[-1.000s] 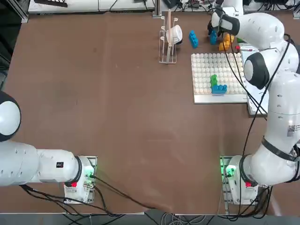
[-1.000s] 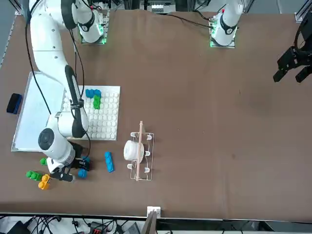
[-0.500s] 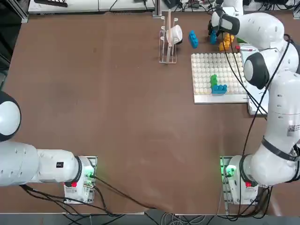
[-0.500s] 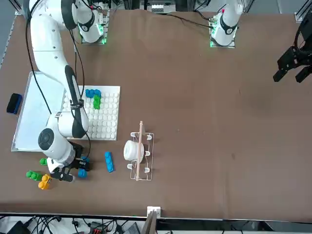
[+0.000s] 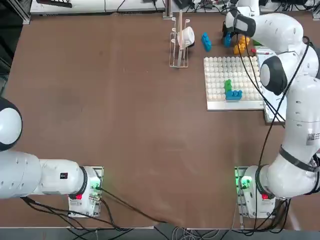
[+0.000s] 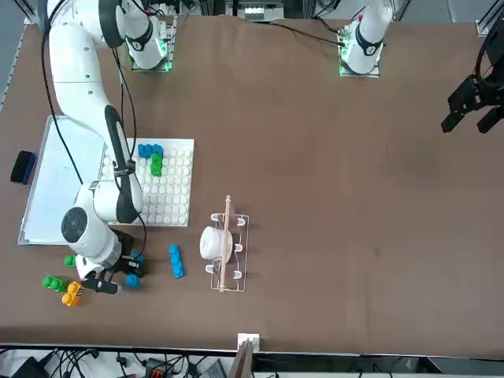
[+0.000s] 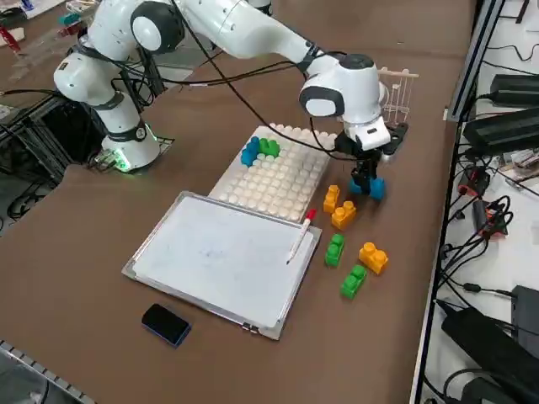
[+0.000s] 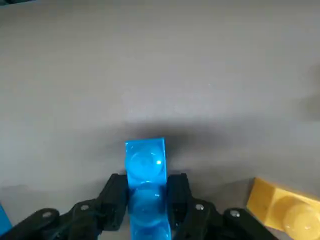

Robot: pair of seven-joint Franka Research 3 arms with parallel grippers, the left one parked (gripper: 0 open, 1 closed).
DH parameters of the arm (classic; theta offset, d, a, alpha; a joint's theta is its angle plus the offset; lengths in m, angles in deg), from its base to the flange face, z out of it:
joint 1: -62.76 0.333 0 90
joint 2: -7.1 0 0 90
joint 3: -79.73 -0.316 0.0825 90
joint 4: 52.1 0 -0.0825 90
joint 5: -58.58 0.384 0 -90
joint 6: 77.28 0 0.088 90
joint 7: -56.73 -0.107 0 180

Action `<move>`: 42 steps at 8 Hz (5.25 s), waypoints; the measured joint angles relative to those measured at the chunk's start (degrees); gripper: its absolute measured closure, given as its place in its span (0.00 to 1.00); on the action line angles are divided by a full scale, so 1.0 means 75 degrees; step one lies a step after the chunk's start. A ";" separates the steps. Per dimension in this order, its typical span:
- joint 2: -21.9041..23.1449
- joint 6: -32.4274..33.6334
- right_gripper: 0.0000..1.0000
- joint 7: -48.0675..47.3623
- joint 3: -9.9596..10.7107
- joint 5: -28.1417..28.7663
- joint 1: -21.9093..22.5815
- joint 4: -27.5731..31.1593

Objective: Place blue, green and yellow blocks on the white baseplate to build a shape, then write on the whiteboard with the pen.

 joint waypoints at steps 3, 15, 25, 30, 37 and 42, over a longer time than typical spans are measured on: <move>0.0149 0.0204 0.58 -0.0069 -0.0001 0.0000 0.0004 -0.0043; 0.3562 0.0996 0.58 -0.7354 0.2945 -0.0328 0.3471 0.4108; 0.3803 0.1711 0.58 -1.0382 0.4401 -0.0313 0.5104 0.4915; 0.4165 0.1752 0.58 -1.1181 0.4388 -0.0296 0.5390 0.5167; 0.4873 0.0510 0.58 -1.1534 0.3104 -0.0293 0.4207 0.6436; 0.4872 0.0172 0.58 -1.2104 0.2570 -0.0304 0.3520 0.6886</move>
